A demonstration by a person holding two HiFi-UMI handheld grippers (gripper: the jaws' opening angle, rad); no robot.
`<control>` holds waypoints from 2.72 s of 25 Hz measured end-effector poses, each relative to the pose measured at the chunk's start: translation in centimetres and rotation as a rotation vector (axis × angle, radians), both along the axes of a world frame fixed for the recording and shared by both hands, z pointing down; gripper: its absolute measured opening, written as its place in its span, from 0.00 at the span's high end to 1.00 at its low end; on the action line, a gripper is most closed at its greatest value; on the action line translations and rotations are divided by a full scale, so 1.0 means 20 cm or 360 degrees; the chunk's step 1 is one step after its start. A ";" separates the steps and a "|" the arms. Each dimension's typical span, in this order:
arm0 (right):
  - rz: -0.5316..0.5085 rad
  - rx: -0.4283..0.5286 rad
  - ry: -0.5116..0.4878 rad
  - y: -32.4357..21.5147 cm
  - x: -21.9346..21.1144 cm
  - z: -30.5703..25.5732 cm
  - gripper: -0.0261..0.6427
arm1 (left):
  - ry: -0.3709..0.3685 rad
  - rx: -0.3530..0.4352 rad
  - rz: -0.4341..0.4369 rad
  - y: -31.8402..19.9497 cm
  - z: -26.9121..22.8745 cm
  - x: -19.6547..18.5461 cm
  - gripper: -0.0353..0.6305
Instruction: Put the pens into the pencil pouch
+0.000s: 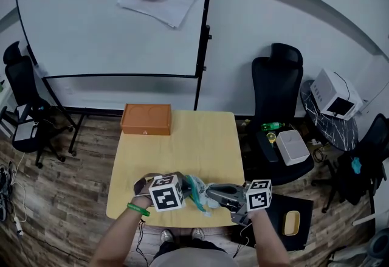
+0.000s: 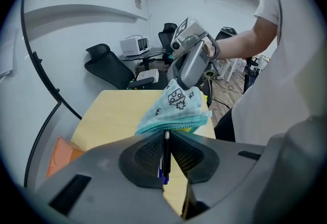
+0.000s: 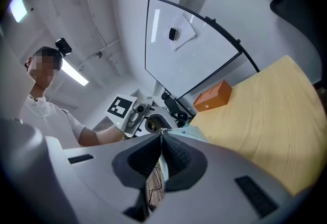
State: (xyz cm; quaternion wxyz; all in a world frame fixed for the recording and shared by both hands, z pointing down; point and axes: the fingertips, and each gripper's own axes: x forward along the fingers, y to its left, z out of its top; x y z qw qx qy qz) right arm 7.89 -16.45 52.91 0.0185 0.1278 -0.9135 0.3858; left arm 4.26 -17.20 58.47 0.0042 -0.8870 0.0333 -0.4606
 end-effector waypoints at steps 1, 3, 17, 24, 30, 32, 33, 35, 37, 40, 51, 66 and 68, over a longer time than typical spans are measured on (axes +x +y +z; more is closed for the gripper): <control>0.0001 -0.0004 -0.0012 0.00 0.00 0.00 0.95 | 0.0020 -0.0008 -0.0011 0.00 0.00 0.00 0.87; 0.0027 -0.0023 -0.0055 -0.01 0.02 -0.01 0.95 | 0.0069 -0.0021 -0.0040 0.00 -0.02 0.01 0.87; 0.0277 -0.0078 -0.0169 -0.08 0.18 0.00 0.95 | 0.0311 0.0129 -0.0386 -0.16 -0.09 0.00 0.61; 0.0301 -0.0067 -0.0107 -0.10 0.21 0.01 0.95 | 0.0155 0.0117 -0.0497 -0.18 0.05 -0.16 0.61; 0.0264 -0.0048 -0.0080 -0.10 0.17 0.00 0.95 | 0.0054 0.0104 -0.0577 -0.20 0.18 -0.23 0.69; 0.0244 -0.0038 -0.0066 -0.09 0.15 -0.01 0.95 | 0.0048 0.0105 -0.0593 -0.21 0.20 -0.23 0.72; 0.0235 -0.0034 -0.0058 -0.09 0.15 -0.01 0.95 | 0.0047 0.0106 -0.0598 -0.21 0.20 -0.23 0.76; 0.0224 -0.0027 -0.0044 -0.09 0.14 -0.01 0.95 | 0.0048 0.0108 -0.0594 -0.21 0.20 -0.23 0.80; 0.0222 -0.0025 -0.0041 -0.09 0.14 -0.01 0.95 | 0.0045 0.0104 -0.0576 -0.20 0.20 -0.23 0.82; 0.0224 -0.0031 -0.0039 -0.09 0.14 -0.01 0.95 | 0.0041 0.0093 -0.0546 -0.19 0.21 -0.22 0.87; 0.0153 -0.0016 -0.0011 -0.08 0.08 -0.01 0.95 | 0.0093 0.0188 -0.0376 -0.15 0.06 -0.09 0.88; 0.0072 0.0007 -0.0014 -0.03 0.06 -0.02 0.95 | 0.0087 0.0107 -0.0430 -0.14 0.13 -0.05 0.88; 0.0102 0.0010 0.0117 -0.05 0.08 0.03 0.95 | 0.0085 0.0088 -0.0430 -0.11 0.17 -0.03 0.88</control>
